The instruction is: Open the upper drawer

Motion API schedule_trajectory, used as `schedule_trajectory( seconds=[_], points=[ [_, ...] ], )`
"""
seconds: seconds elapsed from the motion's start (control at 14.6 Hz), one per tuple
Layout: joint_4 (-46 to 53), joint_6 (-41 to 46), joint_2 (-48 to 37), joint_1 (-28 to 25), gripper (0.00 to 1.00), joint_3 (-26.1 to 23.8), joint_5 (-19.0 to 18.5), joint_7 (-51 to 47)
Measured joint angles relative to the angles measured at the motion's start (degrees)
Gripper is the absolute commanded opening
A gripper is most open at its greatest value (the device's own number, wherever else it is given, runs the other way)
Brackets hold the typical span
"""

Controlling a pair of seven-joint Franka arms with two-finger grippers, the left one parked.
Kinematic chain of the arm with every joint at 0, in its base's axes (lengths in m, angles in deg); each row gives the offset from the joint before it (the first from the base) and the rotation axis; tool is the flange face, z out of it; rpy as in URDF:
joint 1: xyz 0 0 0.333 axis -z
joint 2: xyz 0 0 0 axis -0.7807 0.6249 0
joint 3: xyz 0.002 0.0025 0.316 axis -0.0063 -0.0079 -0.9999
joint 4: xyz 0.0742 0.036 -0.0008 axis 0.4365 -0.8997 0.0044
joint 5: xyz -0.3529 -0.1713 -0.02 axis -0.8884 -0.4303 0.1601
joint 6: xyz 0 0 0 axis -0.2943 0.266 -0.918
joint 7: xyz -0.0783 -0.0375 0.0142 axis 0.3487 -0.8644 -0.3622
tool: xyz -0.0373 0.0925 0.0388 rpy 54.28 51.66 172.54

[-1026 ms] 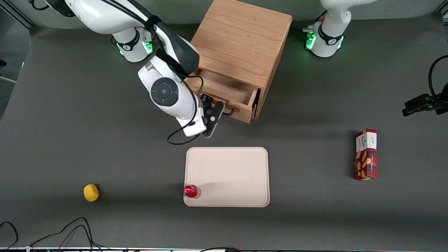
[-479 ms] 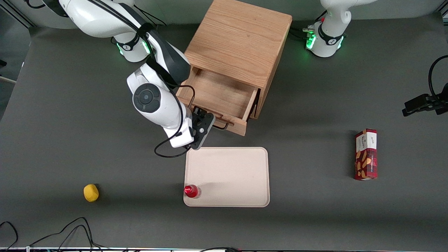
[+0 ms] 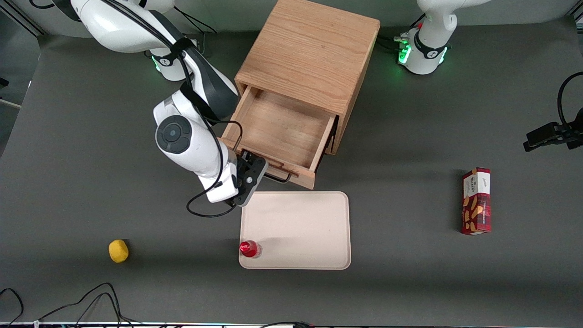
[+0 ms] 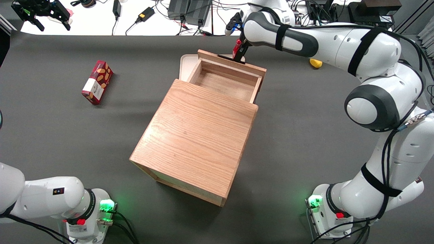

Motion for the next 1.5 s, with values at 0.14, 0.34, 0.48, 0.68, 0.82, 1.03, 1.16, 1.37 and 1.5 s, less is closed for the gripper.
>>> schedule_trajectory(
  seconds=[0.14,0.34,0.48,0.68,0.82,1.03,1.16,1.37,1.5],
  points=[
    [0.10,-0.67,0.10,0.51,1.00,0.36,0.00,0.41],
    [0.45,-1.51,0.47,1.45,1.00,0.40,0.00,0.73],
    [0.55,-2.13,0.61,1.89,1.00,0.41,0.00,1.05],
    [0.87,-2.23,0.72,2.18,1.00,1.08,0.01,2.25],
    [0.93,-2.21,0.82,2.24,1.00,1.15,0.02,2.62],
    [1.34,-2.21,0.81,2.15,1.00,1.14,0.02,2.63],
    [2.13,-2.23,0.33,2.09,1.00,1.11,0.03,2.63],
    [5.37,-2.84,-1.79,2.42,1.00,1.33,0.02,2.48],
    [6.49,-2.80,-4.49,2.82,1.00,2.14,0.71,0.25]
  ],
)
